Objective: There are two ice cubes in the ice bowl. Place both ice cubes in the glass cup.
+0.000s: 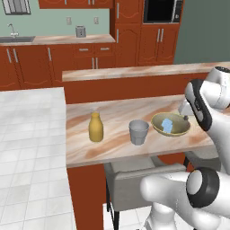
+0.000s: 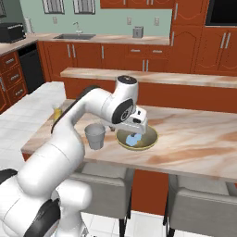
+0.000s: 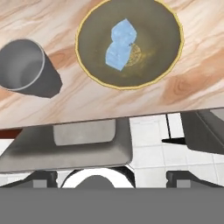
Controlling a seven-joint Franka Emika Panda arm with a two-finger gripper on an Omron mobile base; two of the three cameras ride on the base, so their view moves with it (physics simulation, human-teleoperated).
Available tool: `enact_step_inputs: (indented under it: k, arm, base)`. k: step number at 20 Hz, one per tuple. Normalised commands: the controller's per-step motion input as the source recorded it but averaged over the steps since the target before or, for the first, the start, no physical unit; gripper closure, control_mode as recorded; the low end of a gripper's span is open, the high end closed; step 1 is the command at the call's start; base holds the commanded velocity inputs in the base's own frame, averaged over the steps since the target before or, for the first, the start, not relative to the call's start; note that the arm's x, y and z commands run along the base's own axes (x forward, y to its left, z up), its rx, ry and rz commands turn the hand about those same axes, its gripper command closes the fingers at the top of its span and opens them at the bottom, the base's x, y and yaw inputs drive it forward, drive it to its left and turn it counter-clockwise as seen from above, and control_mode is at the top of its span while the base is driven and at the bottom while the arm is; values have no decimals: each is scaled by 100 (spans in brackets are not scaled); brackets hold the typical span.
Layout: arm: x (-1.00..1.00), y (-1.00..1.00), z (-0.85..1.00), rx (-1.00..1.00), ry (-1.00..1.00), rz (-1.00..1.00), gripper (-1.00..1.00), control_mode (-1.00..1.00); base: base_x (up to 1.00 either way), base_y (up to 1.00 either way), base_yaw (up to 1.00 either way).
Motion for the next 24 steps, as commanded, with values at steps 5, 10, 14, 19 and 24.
enact_step_inputs:
  k: [5,10,14,19,24]
  arm:
    - [80,-23,-15,2,7,-2,-100,-100]
    - [85,0,-21,0,13,-5,-100,-100]
    - [42,0,-42,0,13,-2,-100,-100]
    - [12,0,-39,1,13,-1,-100,-100]
    - [4,5,-23,2,14,0,-100,-100]
  base:
    - [0,0,0]
    - [0,0,0]
    - [0,0,0]
    - [0,0,0]
    - [0,0,0]
